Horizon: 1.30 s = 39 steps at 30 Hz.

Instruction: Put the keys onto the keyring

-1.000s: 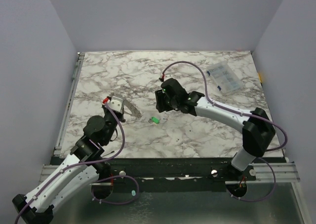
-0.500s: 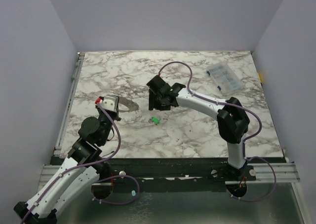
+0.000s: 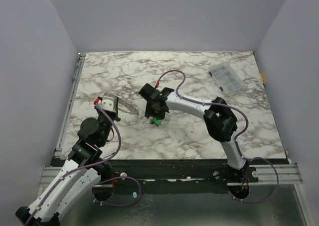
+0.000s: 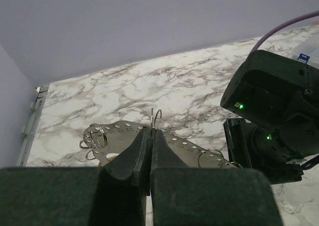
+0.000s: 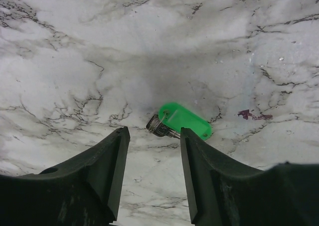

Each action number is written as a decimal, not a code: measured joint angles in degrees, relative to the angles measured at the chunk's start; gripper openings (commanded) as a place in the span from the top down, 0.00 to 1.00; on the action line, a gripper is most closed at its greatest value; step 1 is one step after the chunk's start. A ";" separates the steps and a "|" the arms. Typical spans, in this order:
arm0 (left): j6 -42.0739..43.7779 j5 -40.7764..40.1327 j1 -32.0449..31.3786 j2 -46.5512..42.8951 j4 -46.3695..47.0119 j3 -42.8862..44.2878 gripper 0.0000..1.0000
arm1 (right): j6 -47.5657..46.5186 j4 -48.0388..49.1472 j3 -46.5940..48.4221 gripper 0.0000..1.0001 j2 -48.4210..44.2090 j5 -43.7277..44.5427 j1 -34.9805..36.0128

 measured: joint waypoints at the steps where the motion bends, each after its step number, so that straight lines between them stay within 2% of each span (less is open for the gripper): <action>1: 0.00 0.02 0.00 -0.02 0.00 0.00 1.00 | 0.44 -0.02 -0.13 0.52 0.07 0.07 0.02; 5: 0.02 0.26 0.11 -0.04 0.00 0.00 1.00 | 1.75 0.07 -0.44 0.56 0.07 0.22 0.02; 15: 0.00 0.46 0.33 -0.07 0.00 0.00 1.00 | 3.26 0.61 -1.73 0.58 0.09 1.11 0.00; 20: 0.00 0.48 0.55 -0.04 0.00 0.00 1.00 | 3.63 0.70 -1.73 0.66 0.09 1.77 -0.02; 29: 0.00 0.68 0.70 0.35 0.02 0.00 1.00 | 3.80 1.44 -2.29 0.72 0.09 2.25 0.00; 39: 0.00 0.87 0.70 0.87 0.02 0.00 1.00 | 3.78 3.02 -3.74 0.73 0.09 2.43 0.00</action>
